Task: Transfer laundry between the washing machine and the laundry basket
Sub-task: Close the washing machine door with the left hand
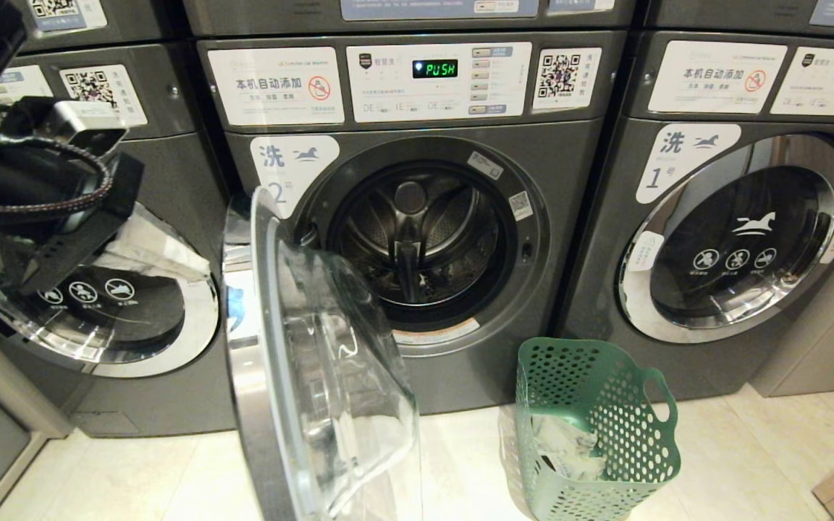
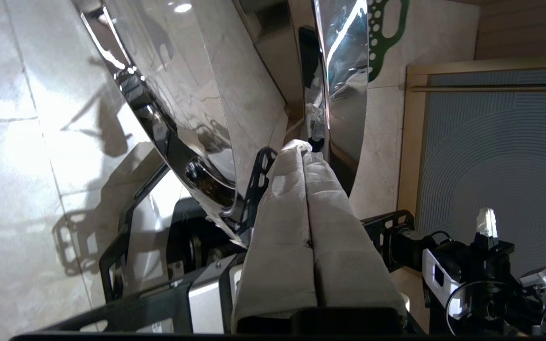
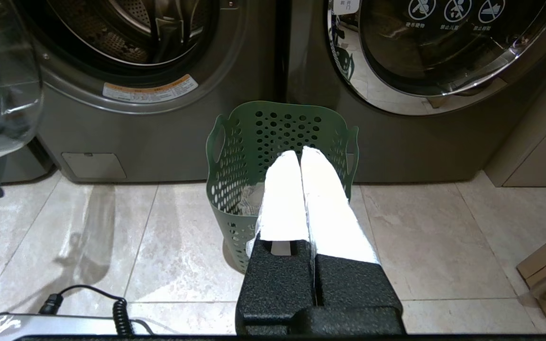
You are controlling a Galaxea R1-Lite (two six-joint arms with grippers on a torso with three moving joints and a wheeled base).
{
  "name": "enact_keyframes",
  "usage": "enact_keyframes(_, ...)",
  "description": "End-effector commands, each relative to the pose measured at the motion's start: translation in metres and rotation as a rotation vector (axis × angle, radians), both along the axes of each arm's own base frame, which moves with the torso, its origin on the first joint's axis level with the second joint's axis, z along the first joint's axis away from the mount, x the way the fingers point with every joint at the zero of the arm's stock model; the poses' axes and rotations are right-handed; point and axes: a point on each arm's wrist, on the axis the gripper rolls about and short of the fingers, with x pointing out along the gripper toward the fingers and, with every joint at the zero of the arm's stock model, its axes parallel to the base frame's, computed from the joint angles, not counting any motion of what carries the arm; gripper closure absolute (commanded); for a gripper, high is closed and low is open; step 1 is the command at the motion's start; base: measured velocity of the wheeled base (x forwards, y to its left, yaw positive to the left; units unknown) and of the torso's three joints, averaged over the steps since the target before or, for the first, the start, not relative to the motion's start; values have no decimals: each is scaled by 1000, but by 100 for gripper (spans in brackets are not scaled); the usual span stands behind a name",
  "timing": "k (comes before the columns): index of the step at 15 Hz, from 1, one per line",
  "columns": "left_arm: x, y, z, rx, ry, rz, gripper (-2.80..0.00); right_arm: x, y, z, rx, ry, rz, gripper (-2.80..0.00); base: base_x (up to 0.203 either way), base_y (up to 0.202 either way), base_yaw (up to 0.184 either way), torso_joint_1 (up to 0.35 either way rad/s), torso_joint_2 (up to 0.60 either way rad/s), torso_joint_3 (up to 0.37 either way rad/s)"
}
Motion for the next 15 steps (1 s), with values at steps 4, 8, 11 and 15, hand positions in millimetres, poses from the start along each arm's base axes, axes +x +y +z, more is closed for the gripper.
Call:
enact_keyframes(4,39,-55,-13,-77,-78,-106,0,0,0,0,0,2,2,0,0,0,0,0,0,0)
enact_keyframes(8,65,-116,-38,-60,-116,-112,0,0,0,0,-2,2,-1,0,0,0,0,0,0,0)
enact_keyframes(11,77,-143,-45,-55,-222,-68,0,0,0,0,-2,3,-14,0,0,0,0,0,0,0)
enact_keyframes(15,43,-115,-6,-126,-286,12,0,0,0,0,-14,0,-9,0,0,0,0,0,0,0)
